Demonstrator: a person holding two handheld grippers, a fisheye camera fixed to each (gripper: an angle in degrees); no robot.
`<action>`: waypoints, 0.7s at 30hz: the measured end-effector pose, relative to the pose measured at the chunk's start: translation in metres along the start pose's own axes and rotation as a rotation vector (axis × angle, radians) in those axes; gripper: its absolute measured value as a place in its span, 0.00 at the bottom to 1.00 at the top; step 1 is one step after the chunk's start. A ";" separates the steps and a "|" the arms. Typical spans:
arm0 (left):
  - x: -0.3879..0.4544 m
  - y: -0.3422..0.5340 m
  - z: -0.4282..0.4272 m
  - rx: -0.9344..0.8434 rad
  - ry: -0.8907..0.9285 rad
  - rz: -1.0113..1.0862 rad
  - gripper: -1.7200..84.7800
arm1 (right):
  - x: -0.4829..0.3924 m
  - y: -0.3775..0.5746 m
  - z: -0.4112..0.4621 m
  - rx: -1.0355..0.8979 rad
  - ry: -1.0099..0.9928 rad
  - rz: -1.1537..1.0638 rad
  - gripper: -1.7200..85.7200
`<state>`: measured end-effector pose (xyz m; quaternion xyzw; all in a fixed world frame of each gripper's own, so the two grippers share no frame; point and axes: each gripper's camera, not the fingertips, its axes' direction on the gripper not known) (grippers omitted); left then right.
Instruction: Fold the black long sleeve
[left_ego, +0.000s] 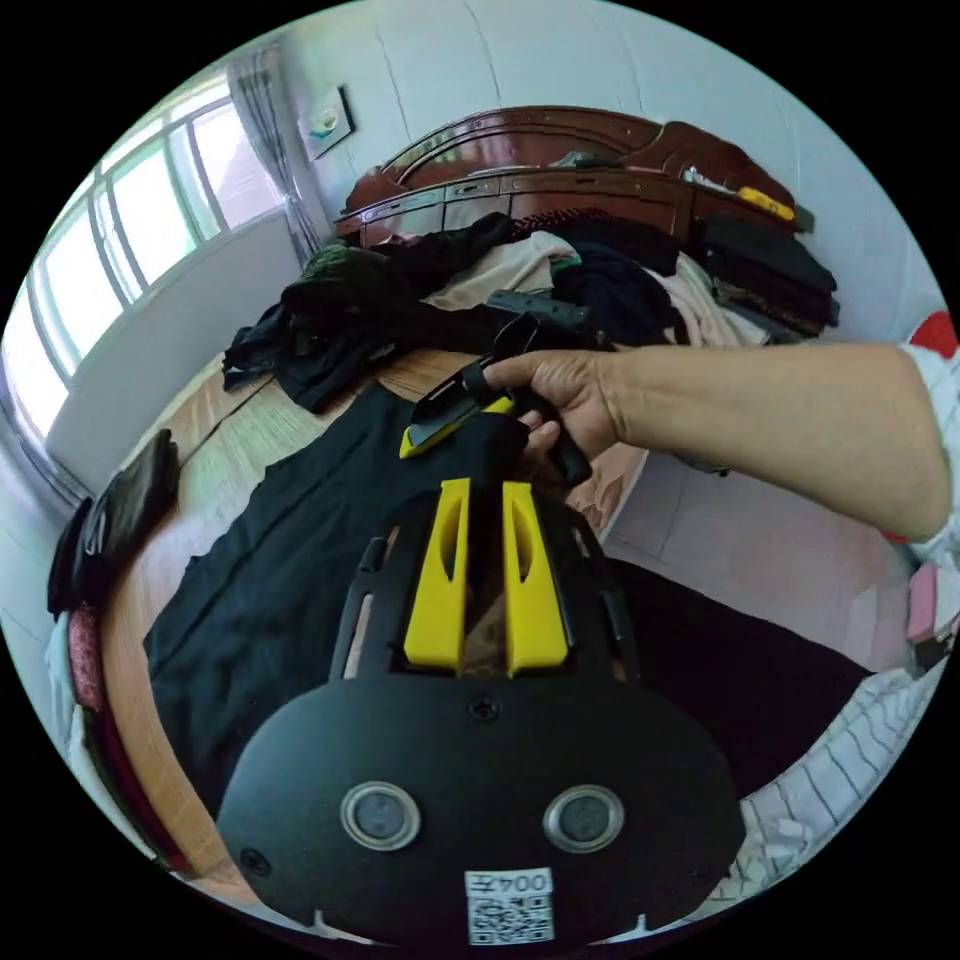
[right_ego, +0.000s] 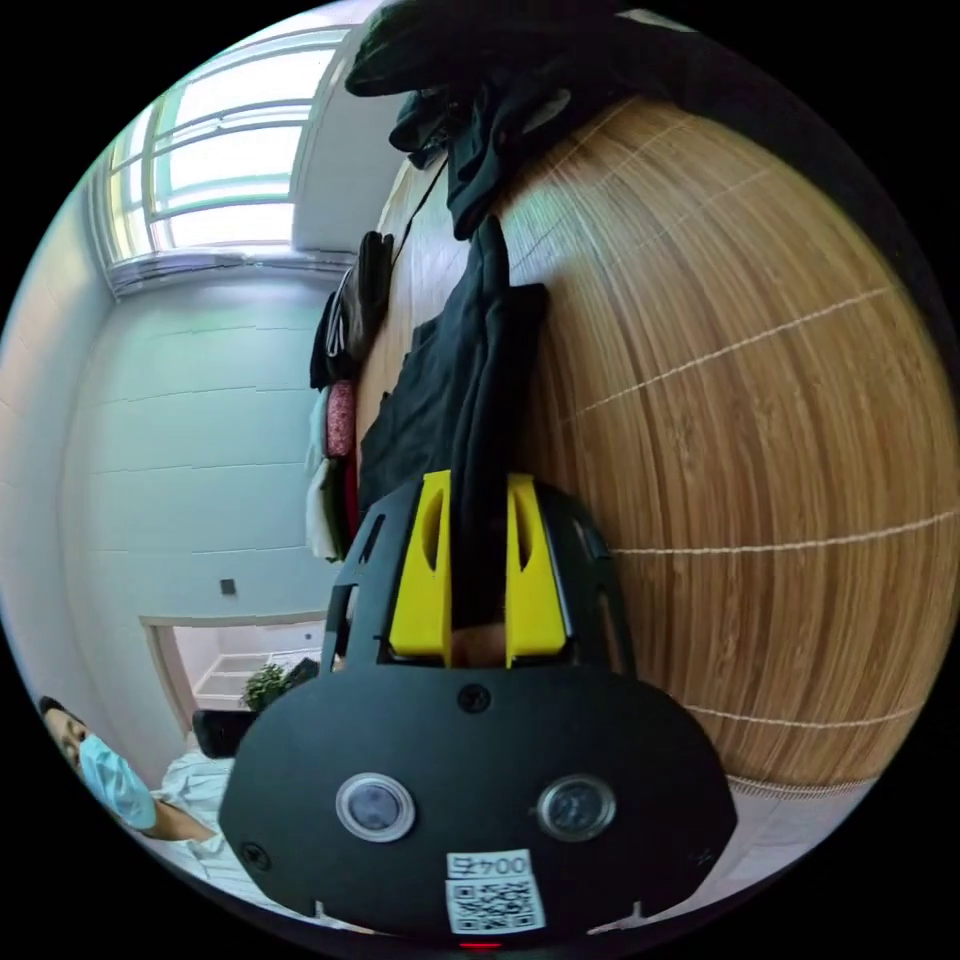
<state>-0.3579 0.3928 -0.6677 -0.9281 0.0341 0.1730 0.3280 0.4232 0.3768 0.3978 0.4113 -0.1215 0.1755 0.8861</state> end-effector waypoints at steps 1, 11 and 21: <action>-0.014 -0.004 -0.016 0.021 0.098 -0.051 0.09 | 0.002 0.004 0.006 0.028 0.010 -0.007 0.11; -0.184 0.014 -0.051 -0.081 0.026 -0.393 0.03 | 0.012 0.038 0.076 0.108 0.042 -0.133 0.10; -0.183 -0.051 -0.068 -0.158 -0.023 -0.381 0.02 | -0.033 0.053 0.147 0.043 0.309 -0.390 0.08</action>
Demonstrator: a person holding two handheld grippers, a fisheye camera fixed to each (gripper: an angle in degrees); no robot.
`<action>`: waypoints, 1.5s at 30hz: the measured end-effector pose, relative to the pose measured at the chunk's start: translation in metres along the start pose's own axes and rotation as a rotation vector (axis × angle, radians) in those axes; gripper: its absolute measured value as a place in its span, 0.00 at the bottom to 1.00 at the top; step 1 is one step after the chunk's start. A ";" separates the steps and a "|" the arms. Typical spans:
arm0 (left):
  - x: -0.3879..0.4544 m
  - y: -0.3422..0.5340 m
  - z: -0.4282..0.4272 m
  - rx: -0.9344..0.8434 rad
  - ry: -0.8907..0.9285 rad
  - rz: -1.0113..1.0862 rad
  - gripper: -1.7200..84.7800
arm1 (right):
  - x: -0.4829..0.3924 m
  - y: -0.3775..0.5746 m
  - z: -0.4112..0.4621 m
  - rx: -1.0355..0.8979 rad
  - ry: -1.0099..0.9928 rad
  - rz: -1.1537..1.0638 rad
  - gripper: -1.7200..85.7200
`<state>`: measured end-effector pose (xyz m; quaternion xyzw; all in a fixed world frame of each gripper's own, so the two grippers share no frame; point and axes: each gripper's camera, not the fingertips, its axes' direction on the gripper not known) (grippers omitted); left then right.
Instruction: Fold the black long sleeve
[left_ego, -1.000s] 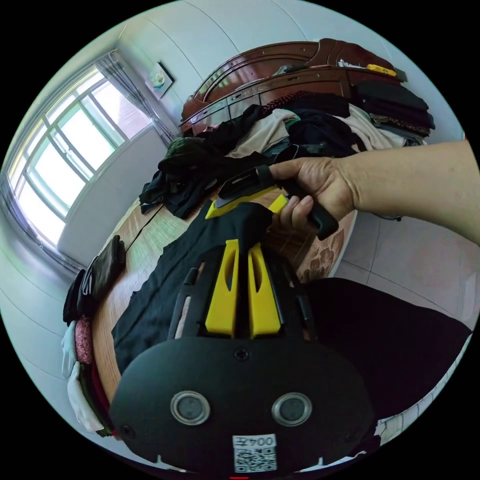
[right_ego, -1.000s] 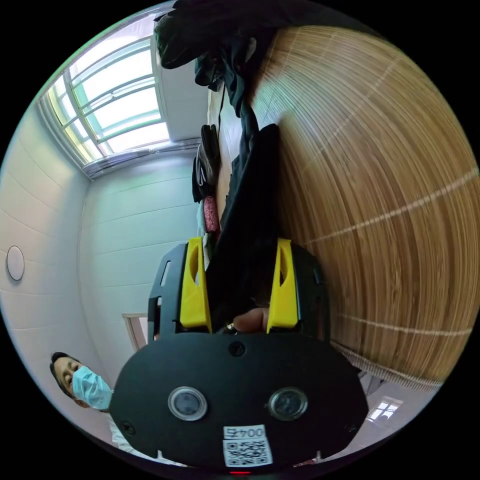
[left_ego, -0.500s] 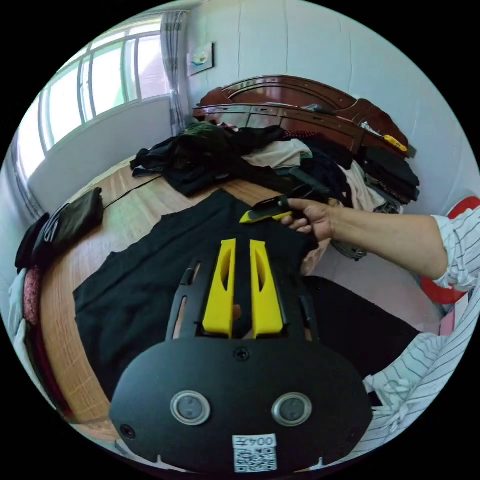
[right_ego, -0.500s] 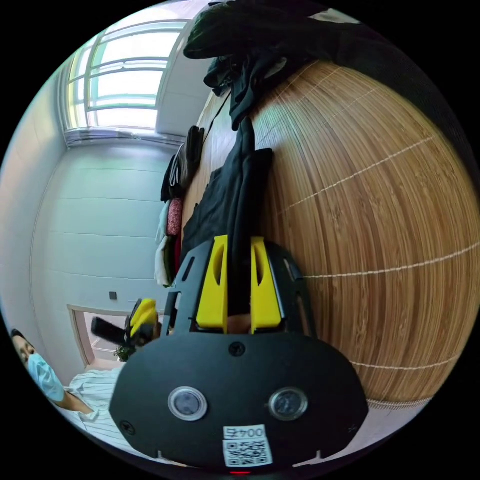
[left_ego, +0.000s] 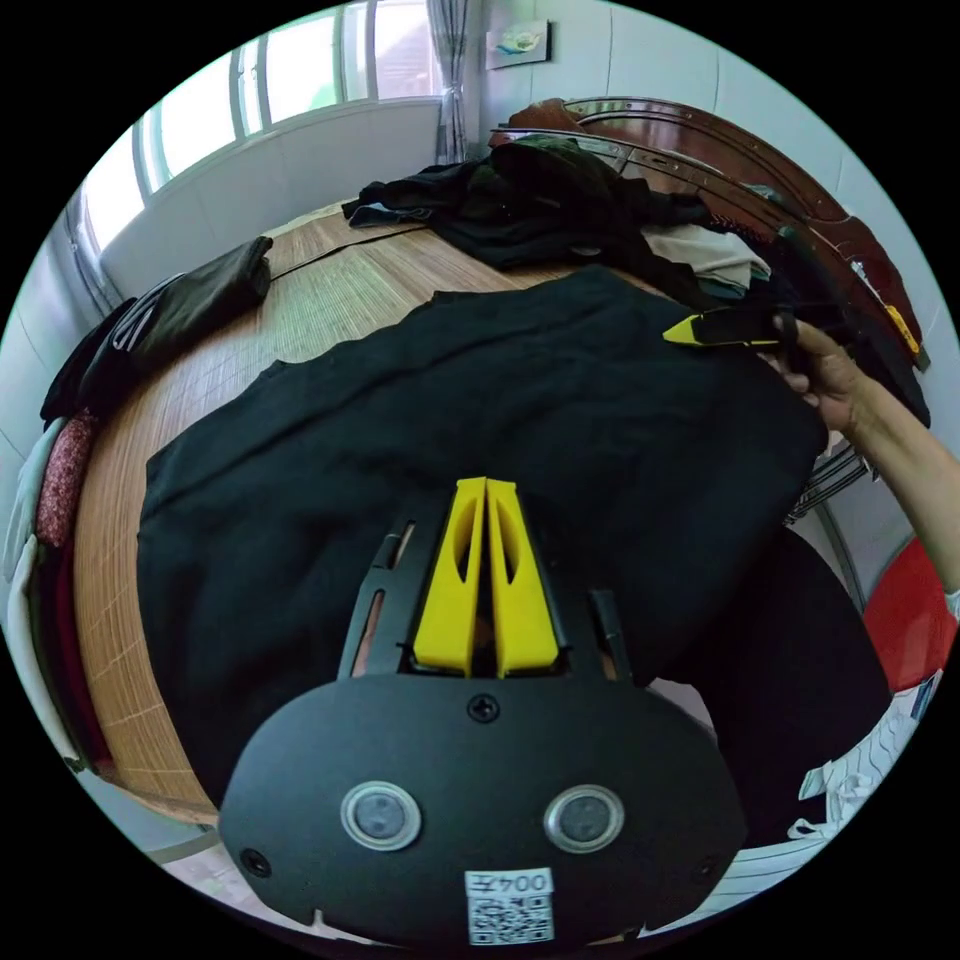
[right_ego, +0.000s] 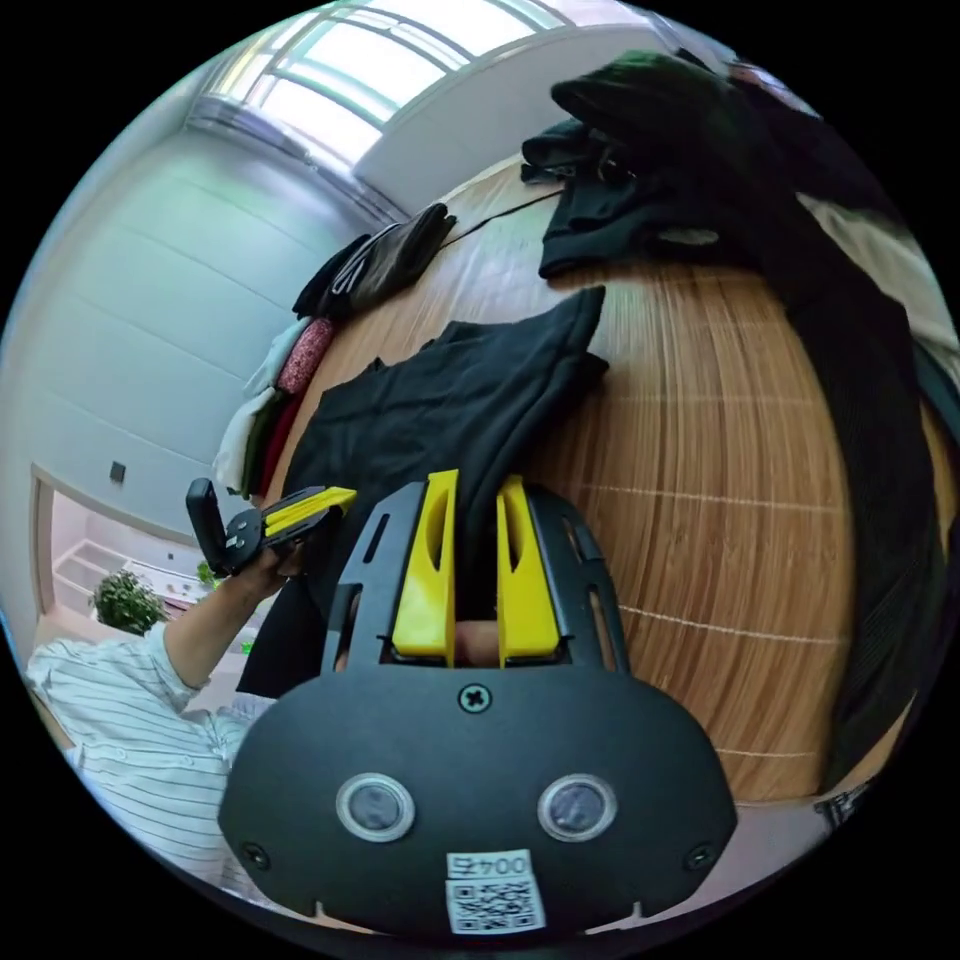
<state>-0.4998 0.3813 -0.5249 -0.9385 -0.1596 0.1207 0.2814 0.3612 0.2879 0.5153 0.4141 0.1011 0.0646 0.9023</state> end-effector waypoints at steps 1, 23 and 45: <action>0.004 -0.008 -0.011 0.001 -0.011 0.005 0.02 | -0.011 -0.002 0.004 0.001 0.025 -0.032 0.08; -0.106 -0.086 -0.321 0.111 0.331 -0.539 0.02 | -0.397 -0.059 0.219 -0.251 0.367 -0.288 0.09; -0.184 -0.031 -0.535 0.287 0.736 -0.758 0.09 | -0.341 0.108 0.259 0.245 0.130 -0.360 0.01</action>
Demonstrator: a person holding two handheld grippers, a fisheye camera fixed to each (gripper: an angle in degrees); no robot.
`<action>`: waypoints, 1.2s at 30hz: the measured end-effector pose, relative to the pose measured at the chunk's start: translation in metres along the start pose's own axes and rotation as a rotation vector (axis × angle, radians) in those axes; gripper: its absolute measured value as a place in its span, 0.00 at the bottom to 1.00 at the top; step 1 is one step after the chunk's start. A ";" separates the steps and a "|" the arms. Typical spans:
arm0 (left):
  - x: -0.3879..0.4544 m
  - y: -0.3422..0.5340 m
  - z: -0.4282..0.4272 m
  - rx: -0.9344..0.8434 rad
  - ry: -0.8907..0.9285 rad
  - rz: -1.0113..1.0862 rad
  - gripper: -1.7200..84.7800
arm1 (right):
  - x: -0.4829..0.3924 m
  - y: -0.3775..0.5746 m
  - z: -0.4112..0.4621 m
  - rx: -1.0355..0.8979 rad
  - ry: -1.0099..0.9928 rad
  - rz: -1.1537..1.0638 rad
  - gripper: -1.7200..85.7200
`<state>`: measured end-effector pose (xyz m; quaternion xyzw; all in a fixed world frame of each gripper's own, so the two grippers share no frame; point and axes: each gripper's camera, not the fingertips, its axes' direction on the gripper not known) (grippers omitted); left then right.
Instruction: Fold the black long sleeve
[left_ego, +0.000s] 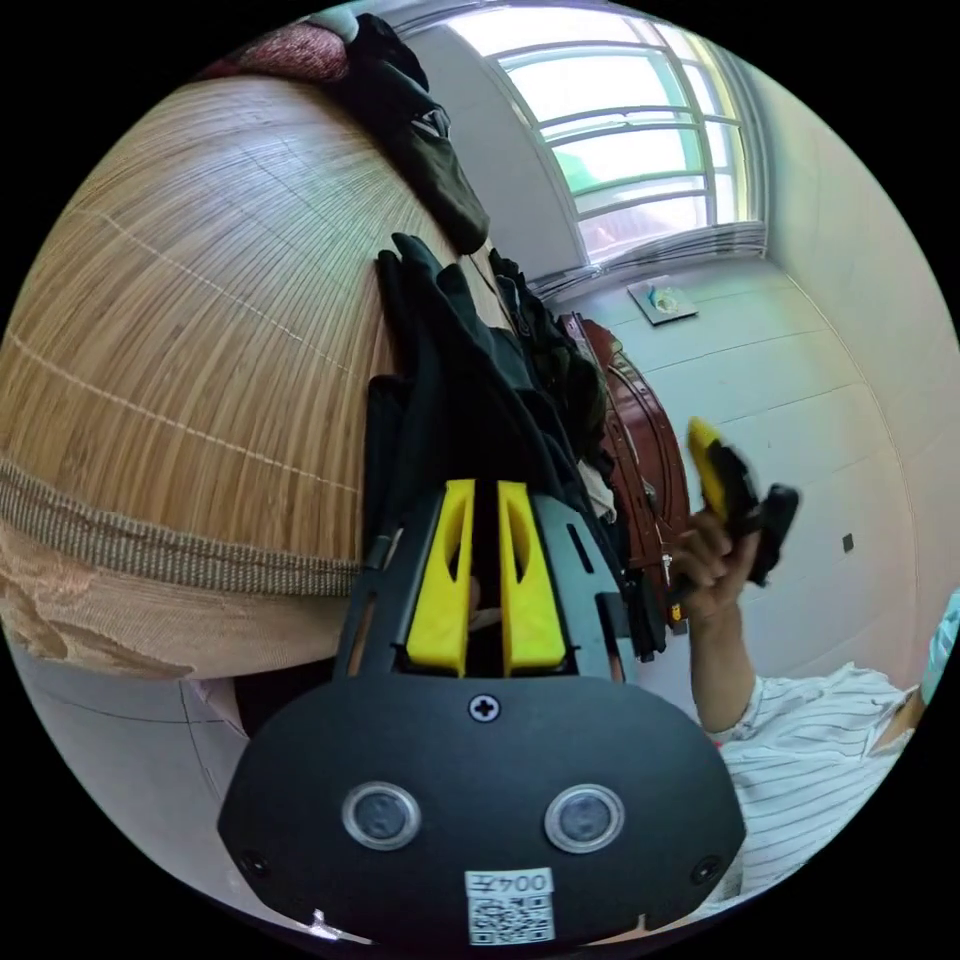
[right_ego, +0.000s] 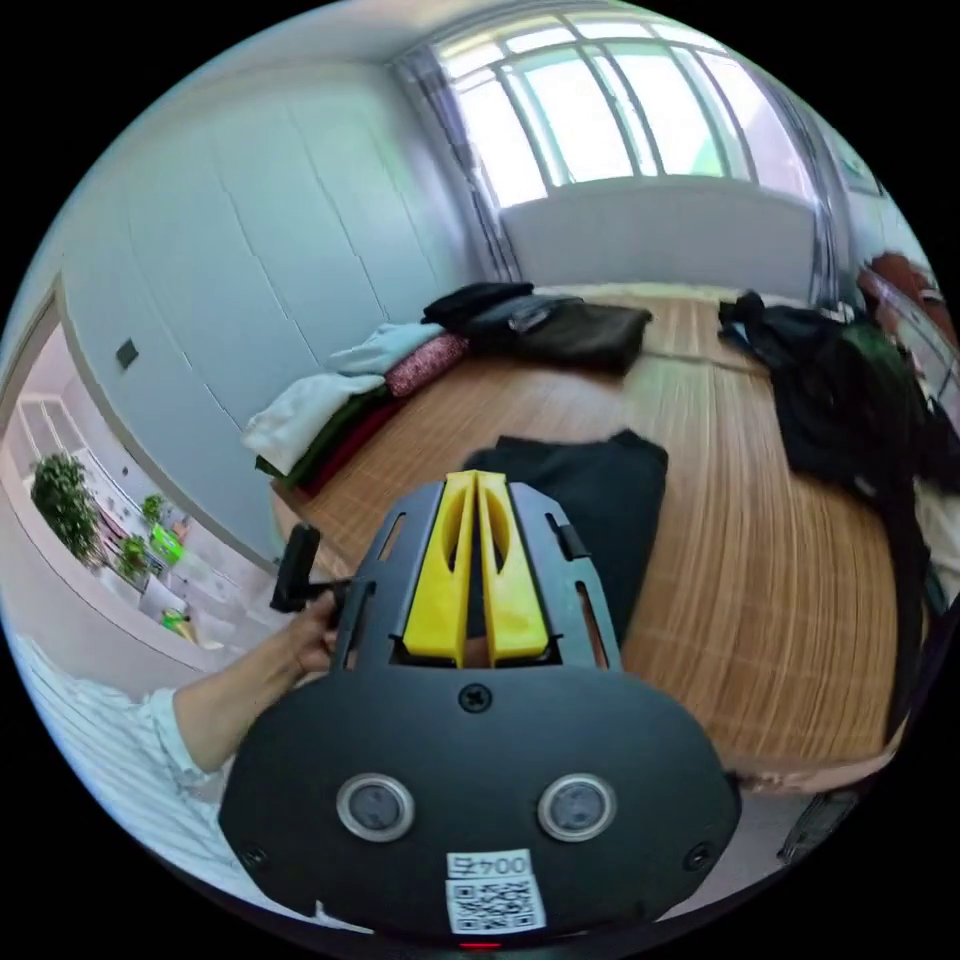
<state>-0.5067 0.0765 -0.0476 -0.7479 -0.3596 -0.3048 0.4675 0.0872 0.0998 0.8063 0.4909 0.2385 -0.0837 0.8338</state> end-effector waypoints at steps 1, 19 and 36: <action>0.007 0.003 -0.011 0.012 0.037 0.006 0.12 | 0.026 0.022 -0.002 -0.051 0.000 0.053 0.01; 0.113 0.075 -0.046 0.145 0.088 -0.013 0.27 | 0.113 0.164 0.000 -0.216 -0.072 0.208 0.01; 0.232 0.071 0.064 0.036 -0.584 0.165 0.04 | 0.121 0.151 -0.014 -0.124 0.034 0.012 0.02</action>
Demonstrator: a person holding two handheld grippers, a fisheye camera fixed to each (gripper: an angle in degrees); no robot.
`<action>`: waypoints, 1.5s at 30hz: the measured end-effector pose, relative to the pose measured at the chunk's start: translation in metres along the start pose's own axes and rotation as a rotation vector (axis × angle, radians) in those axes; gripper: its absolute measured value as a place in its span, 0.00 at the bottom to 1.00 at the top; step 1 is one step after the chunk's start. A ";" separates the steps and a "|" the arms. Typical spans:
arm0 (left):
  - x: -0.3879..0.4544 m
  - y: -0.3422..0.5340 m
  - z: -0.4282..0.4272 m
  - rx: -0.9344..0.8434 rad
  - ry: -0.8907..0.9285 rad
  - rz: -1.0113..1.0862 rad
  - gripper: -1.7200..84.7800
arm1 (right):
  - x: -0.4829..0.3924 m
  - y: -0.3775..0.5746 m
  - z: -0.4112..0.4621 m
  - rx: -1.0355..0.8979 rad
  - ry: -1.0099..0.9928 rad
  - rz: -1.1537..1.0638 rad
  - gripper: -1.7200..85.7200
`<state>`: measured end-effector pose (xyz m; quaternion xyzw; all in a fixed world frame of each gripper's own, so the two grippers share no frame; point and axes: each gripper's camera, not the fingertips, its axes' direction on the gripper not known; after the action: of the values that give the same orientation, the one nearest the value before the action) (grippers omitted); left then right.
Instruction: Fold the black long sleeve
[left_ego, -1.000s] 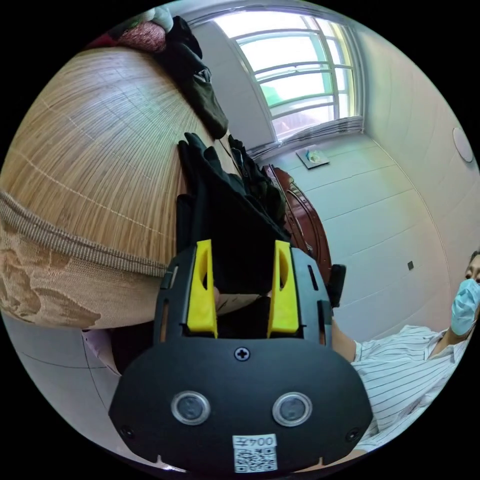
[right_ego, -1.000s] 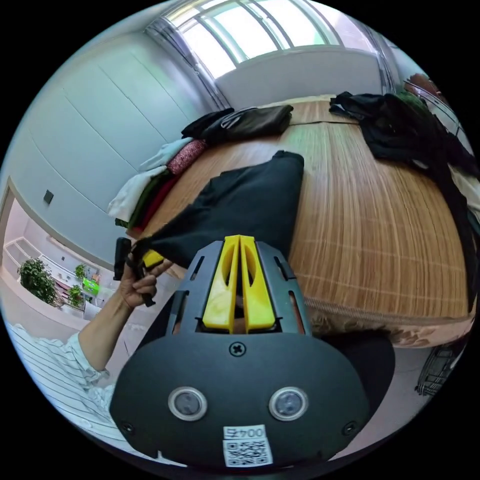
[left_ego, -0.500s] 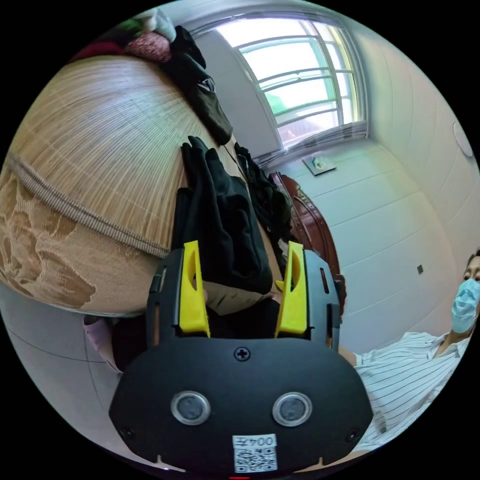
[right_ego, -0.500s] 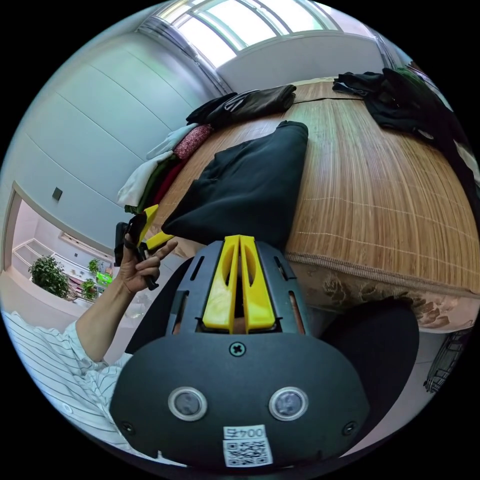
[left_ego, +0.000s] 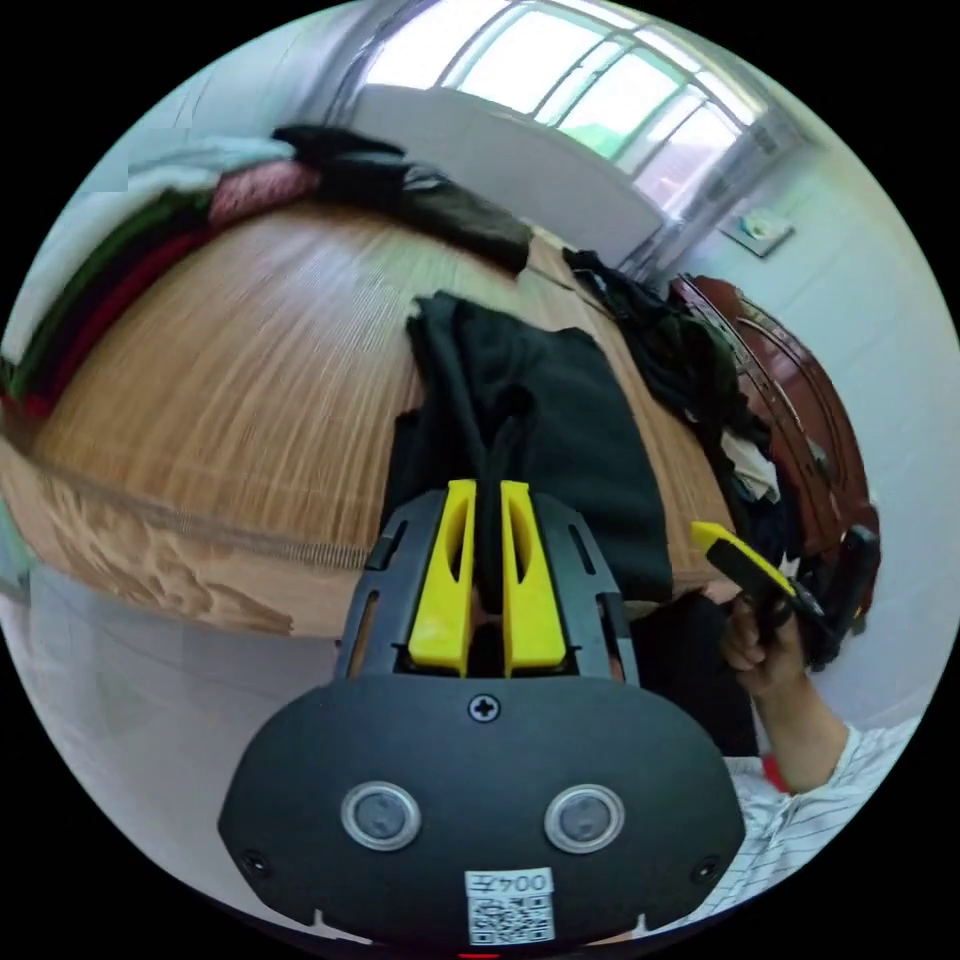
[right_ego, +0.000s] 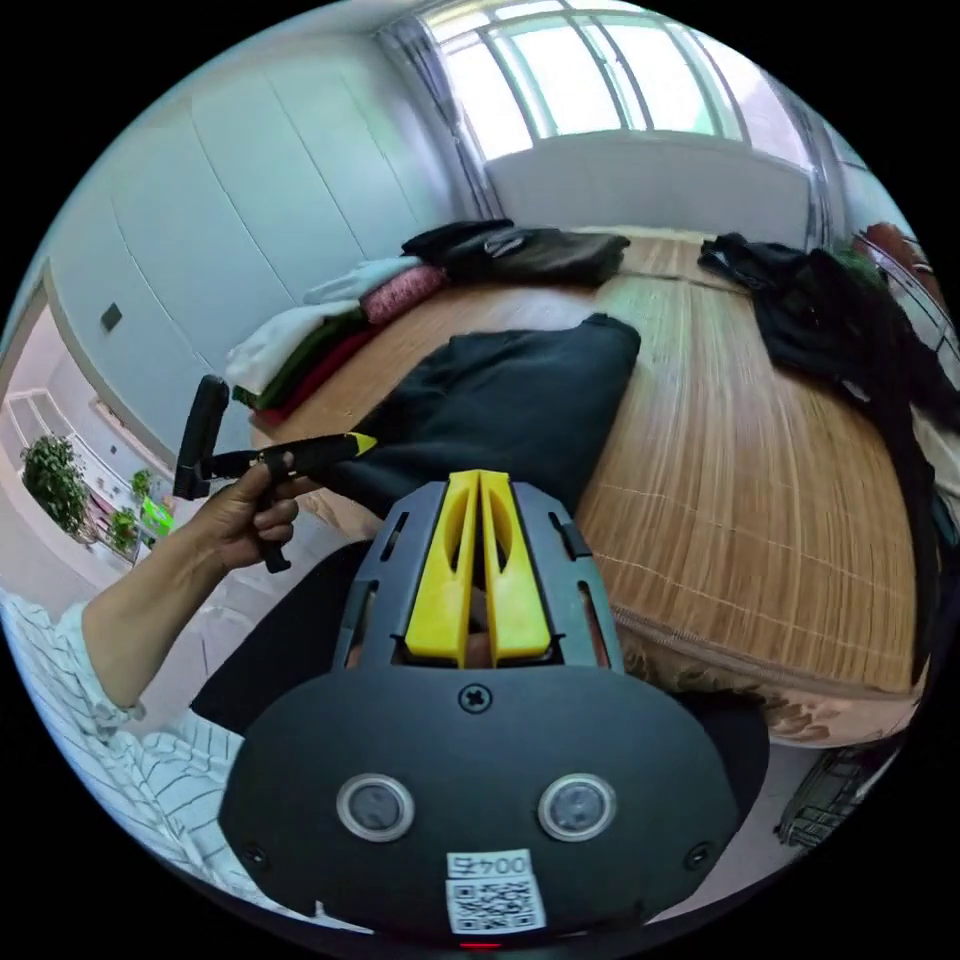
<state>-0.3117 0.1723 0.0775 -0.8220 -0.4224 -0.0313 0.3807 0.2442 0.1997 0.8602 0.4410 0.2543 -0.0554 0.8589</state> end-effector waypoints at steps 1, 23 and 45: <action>-0.018 0.010 0.017 -0.042 0.044 -0.092 0.04 | 0.005 -0.003 0.022 -0.075 -0.007 0.000 0.03; 0.028 -0.091 0.144 -0.061 -0.058 -0.051 0.02 | 0.033 0.022 0.038 -0.110 0.080 -0.103 0.02; -0.078 0.104 0.052 0.129 0.158 -0.087 0.02 | 0.126 0.023 -0.079 0.042 -0.223 0.241 0.11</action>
<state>-0.3013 0.1176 -0.0510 -0.7715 -0.4277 -0.0853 0.4633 0.3293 0.2921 0.7776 0.4774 0.1016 -0.0061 0.8728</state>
